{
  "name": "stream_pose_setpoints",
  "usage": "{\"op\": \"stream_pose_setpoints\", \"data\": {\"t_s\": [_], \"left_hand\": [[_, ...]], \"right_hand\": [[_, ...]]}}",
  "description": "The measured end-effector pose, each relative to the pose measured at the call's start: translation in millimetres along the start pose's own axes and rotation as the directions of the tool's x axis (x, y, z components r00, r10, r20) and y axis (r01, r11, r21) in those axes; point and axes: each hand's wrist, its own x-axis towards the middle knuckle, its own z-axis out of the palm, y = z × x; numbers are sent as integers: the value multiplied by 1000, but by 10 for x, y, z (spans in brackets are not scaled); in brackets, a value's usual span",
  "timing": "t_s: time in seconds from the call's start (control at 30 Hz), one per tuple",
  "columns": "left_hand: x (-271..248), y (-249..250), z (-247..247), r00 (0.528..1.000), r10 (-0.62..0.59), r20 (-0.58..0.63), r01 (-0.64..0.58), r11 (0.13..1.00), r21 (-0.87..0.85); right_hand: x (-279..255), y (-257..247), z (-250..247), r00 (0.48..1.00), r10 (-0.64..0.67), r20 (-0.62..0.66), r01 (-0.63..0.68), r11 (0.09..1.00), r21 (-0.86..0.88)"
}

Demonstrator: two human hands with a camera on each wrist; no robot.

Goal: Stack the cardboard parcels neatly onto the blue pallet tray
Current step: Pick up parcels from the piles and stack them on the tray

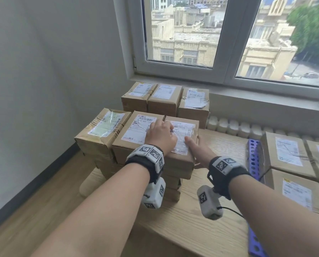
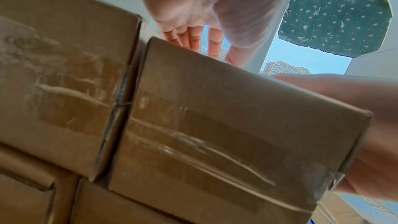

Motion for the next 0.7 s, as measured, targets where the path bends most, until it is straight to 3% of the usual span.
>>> {"op": "stream_pose_setpoints", "data": {"t_s": [0.13, 0.3, 0.7], "left_hand": [[19, -36, 3, 1000, 23, 10, -23, 1000, -16], [36, -68, -29, 998, 44, 36, -42, 998, -47], [-29, 93, -209, 995, 88, 48, -76, 974, -211]], "right_hand": [[30, 1, 48, 998, 62, 7, -62, 981, 182], [28, 8, 69, 996, 80, -30, -68, 955, 289], [-288, 63, -222, 983, 42, -178, 23, 937, 350]]}}
